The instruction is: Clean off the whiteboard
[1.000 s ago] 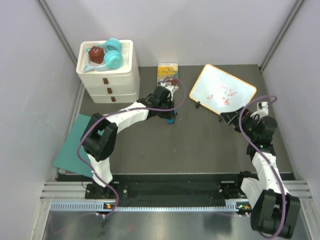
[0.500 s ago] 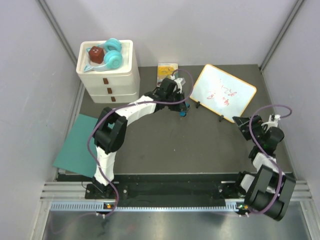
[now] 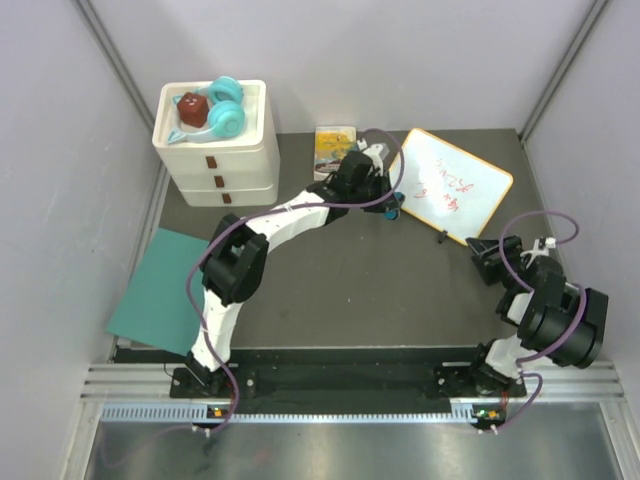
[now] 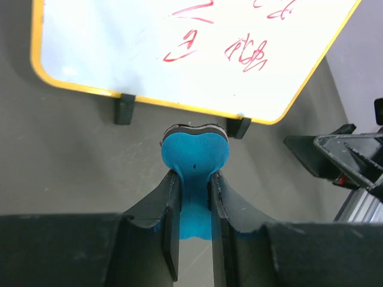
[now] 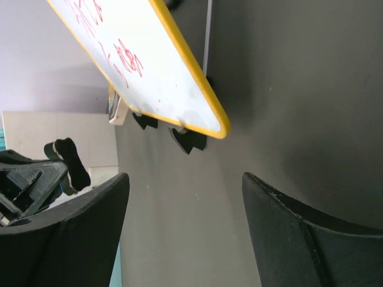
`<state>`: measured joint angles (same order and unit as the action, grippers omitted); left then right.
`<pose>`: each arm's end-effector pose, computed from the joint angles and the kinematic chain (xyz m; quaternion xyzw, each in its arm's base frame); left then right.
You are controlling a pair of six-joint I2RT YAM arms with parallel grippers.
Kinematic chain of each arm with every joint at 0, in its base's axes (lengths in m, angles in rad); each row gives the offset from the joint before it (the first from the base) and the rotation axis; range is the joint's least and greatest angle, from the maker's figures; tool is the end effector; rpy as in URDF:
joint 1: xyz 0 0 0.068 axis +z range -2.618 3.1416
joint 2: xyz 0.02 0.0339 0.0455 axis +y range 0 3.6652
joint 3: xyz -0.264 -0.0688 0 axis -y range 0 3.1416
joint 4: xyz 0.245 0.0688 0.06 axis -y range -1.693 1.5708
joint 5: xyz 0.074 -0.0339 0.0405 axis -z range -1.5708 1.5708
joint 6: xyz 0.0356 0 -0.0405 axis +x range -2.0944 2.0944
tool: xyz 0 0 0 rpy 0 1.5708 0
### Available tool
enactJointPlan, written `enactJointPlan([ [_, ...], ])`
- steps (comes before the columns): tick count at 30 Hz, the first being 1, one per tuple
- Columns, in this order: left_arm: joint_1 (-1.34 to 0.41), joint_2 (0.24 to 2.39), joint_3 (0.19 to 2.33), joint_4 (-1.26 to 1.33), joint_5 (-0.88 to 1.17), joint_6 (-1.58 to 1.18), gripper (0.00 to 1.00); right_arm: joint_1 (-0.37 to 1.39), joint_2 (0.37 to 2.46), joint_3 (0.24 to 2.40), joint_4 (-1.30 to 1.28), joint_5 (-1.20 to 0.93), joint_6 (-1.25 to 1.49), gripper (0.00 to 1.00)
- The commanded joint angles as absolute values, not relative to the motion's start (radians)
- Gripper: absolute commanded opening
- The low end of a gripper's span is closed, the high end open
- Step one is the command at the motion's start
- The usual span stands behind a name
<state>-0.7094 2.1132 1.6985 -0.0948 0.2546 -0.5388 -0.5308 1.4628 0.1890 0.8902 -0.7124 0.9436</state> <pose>0.3731 -0.3321 0.2429 0.1369 0.8469 -0.3822 0.3434 0.1965 -0.0884 0.1215 0.3778 0.7063 0.3904 0.4539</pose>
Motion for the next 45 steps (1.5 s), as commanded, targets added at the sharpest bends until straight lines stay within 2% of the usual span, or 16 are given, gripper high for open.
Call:
enactJointPlan([
  [1, -0.722, 2.158, 1.768, -0.009, 0.178, -0.626, 0.00, -0.552, 1.485, 0.190, 0.988, -0.680, 0.917, 0.72],
  [2, -0.723, 2.178, 1.778, -0.009, 0.181, -0.632, 0.00, -0.554, 1.494, 0.193, 1.000, -0.675, 0.917, 0.67],
  [7, -0.726, 2.218, 1.818, 0.018, 0.163, -0.670, 0.00, -0.575, 1.598, 0.206, 1.115, -0.675, 0.949, 0.69],
  [13, -0.732, 2.253, 1.870, 0.008, 0.156, -0.681, 0.00, -0.595, 1.828, 0.218, 1.449, -0.719, 1.070, 0.58],
  [15, -0.732, 2.264, 1.881, 0.006, 0.164, -0.683, 0.00, -0.595, 1.920, 0.229, 1.608, -0.738, 1.152, 0.59],
  [18, -0.732, 2.275, 1.888, 0.006, 0.176, -0.684, 0.00, -0.595, 2.014, 0.268, 1.609, -0.759, 1.192, 0.62],
  [25, -0.732, 2.295, 1.902, 0.005, 0.199, -0.689, 0.00, -0.595, 1.953, 0.273, 1.577, -0.746, 1.157, 0.66],
  [30, -0.732, 2.299, 1.919, 0.003, 0.193, -0.690, 0.00, -0.586, 2.054, 0.322, 1.609, -0.775, 1.215, 0.56],
  [36, -0.730, 2.318, 1.953, 0.003, 0.172, -0.704, 0.00, -0.555, 2.057, 0.347, 1.605, -0.773, 1.220, 0.54],
  [41, -0.732, 2.330, 1.962, 0.008, 0.173, -0.729, 0.00, -0.515, 2.085, 0.385, 1.595, -0.782, 1.229, 0.45],
  [45, -0.730, 2.342, 1.970, 0.014, 0.175, -0.738, 0.00, -0.495, 2.088, 0.393, 1.559, -0.782, 1.223, 0.44],
])
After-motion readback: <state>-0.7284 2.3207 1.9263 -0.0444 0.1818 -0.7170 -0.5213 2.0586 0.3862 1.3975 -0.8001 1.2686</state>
